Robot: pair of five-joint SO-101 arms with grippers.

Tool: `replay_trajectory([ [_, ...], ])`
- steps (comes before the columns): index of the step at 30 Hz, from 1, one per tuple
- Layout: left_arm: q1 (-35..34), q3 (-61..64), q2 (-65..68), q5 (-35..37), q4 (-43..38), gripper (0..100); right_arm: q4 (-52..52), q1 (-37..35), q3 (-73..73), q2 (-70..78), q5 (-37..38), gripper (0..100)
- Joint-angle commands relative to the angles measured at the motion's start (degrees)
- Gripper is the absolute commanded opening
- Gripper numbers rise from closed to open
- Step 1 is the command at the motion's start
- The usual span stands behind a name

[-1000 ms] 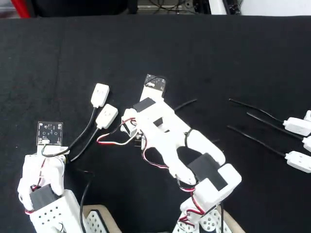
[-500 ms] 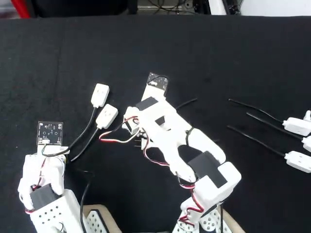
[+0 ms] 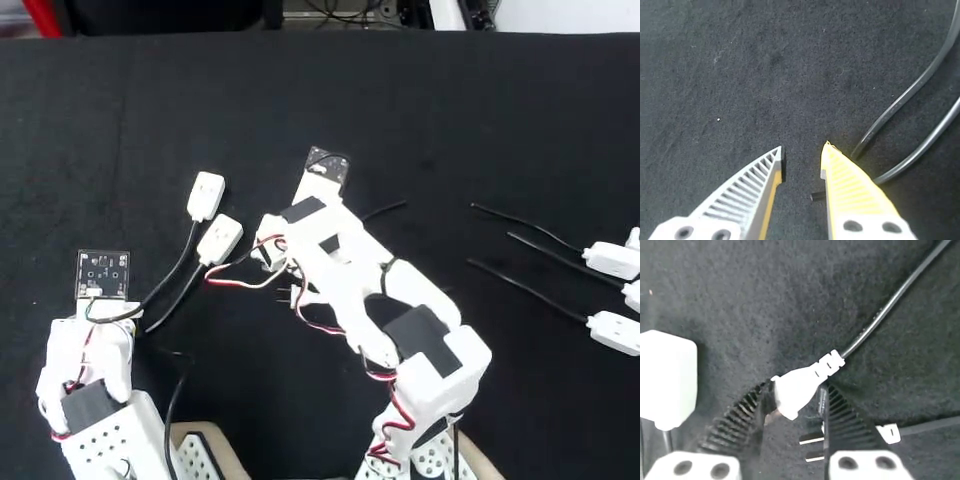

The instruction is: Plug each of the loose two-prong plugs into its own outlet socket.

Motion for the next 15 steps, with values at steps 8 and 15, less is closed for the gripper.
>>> replay_trajectory([
  [8,0.0,1.0,-0.2,0.4,-0.8,13,-0.4,3.4,-0.1,2.0,0.5,2.9],
  [15,0.0,1.0,-0.2,0.4,-0.8,13,3.3,3.2,-0.7,0.7,18.8,2.9],
])
